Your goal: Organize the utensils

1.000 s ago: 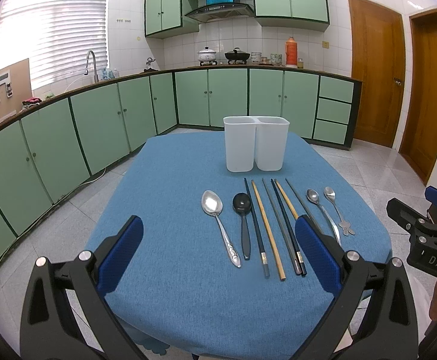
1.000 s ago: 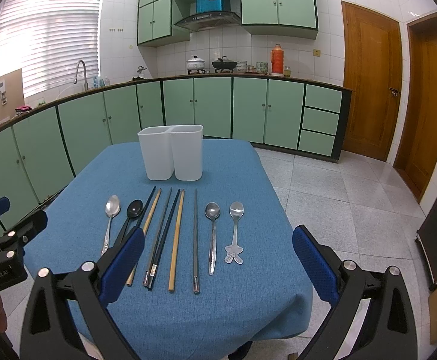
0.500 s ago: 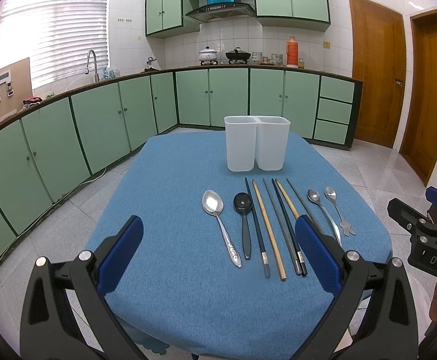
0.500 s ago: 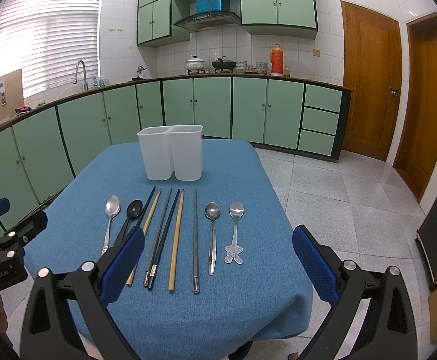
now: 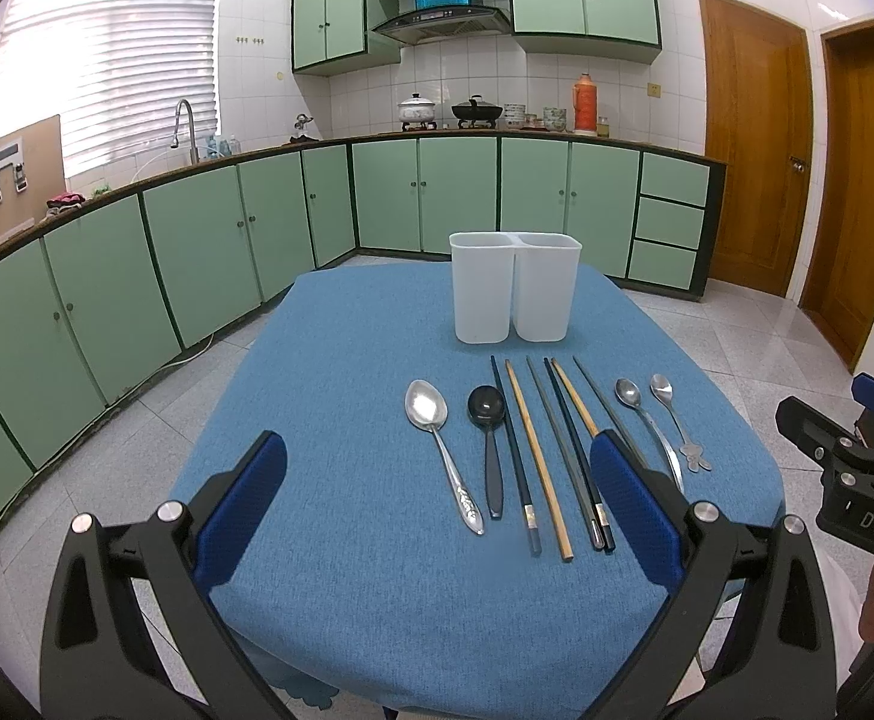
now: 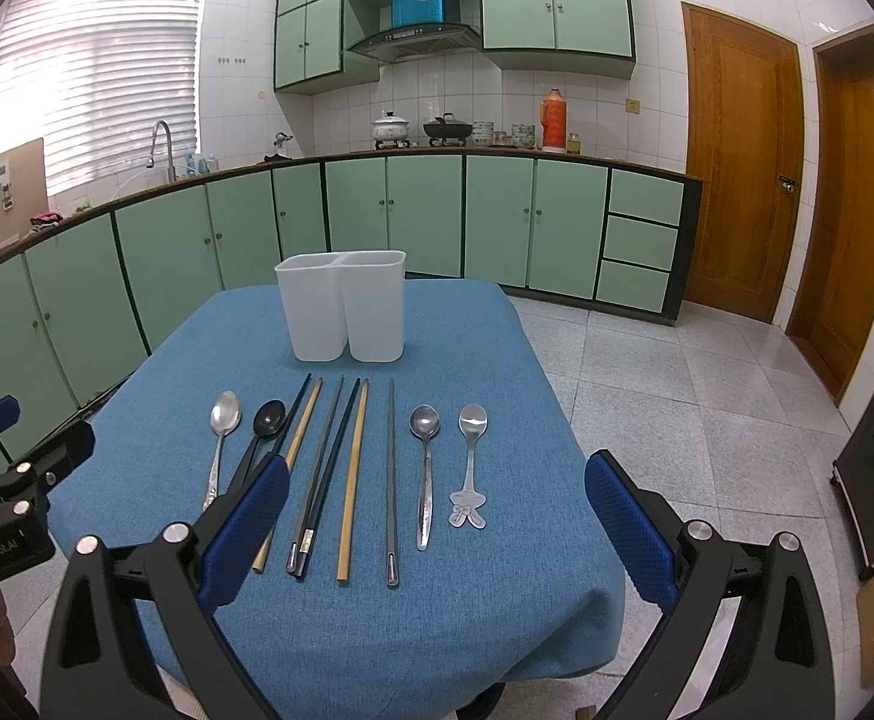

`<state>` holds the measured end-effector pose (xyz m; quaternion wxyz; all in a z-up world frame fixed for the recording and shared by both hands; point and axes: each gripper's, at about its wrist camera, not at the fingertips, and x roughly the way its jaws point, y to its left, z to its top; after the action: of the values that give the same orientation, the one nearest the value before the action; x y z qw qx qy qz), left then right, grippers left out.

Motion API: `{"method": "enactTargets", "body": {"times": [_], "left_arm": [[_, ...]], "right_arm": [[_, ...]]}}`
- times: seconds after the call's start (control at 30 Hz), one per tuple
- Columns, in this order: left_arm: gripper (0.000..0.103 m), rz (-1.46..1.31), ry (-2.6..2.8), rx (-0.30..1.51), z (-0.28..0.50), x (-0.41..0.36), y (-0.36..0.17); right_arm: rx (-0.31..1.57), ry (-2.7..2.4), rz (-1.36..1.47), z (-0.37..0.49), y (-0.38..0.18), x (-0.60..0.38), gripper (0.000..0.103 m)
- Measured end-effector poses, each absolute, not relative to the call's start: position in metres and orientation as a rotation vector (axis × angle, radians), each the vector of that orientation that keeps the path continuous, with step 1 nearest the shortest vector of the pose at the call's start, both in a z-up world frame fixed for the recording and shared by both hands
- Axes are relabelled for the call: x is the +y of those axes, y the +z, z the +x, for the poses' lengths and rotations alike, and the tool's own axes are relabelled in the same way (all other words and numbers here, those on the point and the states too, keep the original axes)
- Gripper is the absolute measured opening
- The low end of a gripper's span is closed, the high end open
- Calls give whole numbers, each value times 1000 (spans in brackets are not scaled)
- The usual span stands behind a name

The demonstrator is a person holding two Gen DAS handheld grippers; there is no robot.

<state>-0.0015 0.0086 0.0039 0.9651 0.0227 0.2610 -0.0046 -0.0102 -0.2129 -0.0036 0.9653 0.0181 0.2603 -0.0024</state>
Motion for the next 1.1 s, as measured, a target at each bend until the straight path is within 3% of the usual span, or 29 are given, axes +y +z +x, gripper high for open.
{"method": "enactTargets", "body": {"times": [1.1], "left_arm": [[98, 36, 5, 538, 5, 13, -1]], "right_arm": [[532, -5, 41, -8, -4, -214, 97]]}}
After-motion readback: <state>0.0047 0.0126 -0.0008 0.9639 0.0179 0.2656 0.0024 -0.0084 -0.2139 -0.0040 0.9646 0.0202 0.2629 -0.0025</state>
